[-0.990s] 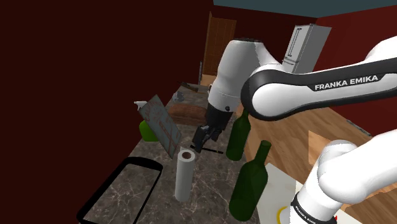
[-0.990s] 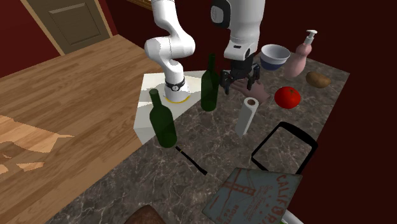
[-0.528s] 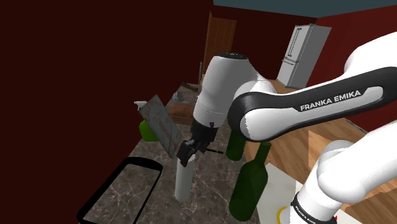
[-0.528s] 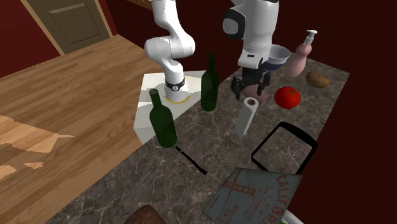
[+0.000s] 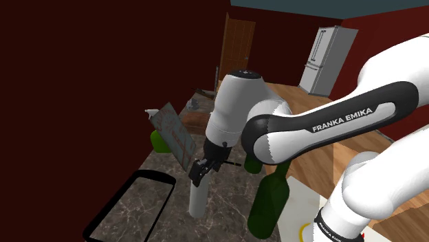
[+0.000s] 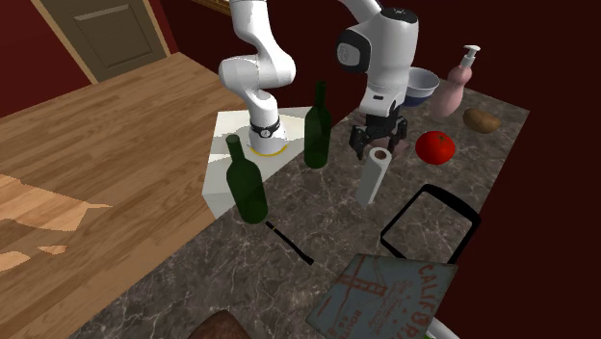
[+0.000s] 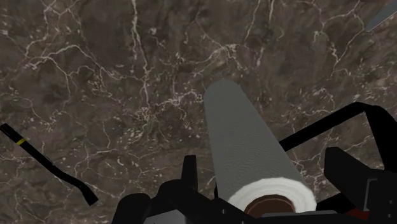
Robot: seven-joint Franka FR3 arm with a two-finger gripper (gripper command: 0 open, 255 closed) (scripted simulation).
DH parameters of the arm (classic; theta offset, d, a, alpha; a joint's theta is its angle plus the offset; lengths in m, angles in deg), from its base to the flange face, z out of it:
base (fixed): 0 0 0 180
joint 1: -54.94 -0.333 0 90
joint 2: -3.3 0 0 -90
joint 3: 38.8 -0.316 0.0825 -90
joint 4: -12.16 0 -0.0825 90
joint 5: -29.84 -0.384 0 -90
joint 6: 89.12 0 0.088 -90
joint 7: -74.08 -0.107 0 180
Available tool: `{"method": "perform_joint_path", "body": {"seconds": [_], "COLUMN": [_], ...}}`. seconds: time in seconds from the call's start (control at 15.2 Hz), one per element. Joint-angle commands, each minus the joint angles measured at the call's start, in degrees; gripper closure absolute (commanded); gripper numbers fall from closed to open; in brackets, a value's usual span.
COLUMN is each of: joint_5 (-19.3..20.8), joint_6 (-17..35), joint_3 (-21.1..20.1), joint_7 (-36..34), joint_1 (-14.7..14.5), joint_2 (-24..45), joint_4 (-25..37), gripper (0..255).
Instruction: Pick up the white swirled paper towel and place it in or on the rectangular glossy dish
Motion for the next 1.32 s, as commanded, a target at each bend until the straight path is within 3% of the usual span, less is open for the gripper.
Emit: {"method": "perform_joint_path", "body": {"seconds": [0.0, 0.2, 0.26, 0.86, 1.25], "joint_5": [0.02, 0.02, 0.02, 0.02, -0.27], "joint_6": [0.09, 0.07, 0.07, 0.09, -5.20], "joint_3": [-0.02, -0.02, -0.02, -0.02, 1.79], "joint_7": [0.00, 0.00, 0.00, 0.00, 0.75], "joint_1": [0.03, 0.02, 0.02, 0.02, -0.51], "joint_2": [0.06, 0.05, 0.05, 0.06, -2.42], "joint_4": [-0.02, -0.02, -0.02, -0.02, 2.87], "gripper": [0, 0, 255, 255, 255]}}
